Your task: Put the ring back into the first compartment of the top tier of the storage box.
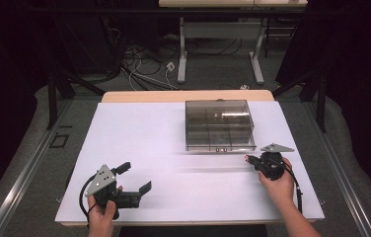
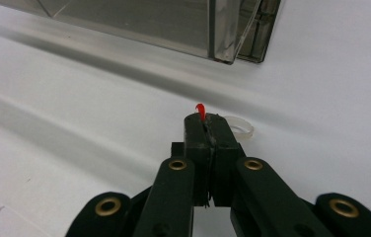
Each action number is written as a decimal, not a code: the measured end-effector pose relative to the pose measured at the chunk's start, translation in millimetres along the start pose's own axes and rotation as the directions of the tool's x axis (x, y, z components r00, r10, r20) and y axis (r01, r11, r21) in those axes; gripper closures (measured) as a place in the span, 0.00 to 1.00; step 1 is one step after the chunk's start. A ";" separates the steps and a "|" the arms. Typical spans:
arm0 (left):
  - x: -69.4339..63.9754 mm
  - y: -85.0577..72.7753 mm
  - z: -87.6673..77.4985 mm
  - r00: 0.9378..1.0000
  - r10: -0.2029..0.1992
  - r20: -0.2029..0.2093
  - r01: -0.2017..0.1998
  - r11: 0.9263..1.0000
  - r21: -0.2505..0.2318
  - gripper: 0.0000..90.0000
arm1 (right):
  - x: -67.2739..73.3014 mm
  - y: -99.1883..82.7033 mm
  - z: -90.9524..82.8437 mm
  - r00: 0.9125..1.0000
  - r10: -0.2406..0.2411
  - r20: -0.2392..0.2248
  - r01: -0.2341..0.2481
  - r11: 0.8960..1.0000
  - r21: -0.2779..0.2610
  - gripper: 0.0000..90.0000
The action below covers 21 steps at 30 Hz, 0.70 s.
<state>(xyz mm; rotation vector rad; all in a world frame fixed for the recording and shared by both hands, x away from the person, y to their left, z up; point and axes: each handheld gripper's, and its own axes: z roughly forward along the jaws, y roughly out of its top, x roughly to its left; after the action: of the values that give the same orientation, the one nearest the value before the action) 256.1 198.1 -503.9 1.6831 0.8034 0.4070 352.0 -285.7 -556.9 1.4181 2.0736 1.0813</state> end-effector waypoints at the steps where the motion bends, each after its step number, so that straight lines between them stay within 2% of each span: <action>1: -0.1 0.0 0.2 1.000 0.001 0.000 -0.001 1.000 0.000 0.00 | 0.2 0.0 -0.1 1.000 0.002 -0.001 -0.002 1.000 0.000 1.00; 21: 0.2 0.0 0.0 1.000 0.001 0.003 -0.001 1.000 0.001 0.00 | -1.0 0.1 -2.6 0.999 0.038 -0.009 -0.038 0.999 0.002 1.00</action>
<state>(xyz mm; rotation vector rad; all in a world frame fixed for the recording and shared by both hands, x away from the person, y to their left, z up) 256.3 198.2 -503.9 1.6853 0.8004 0.4047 350.6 -287.6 -555.3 1.4613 2.0627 1.1028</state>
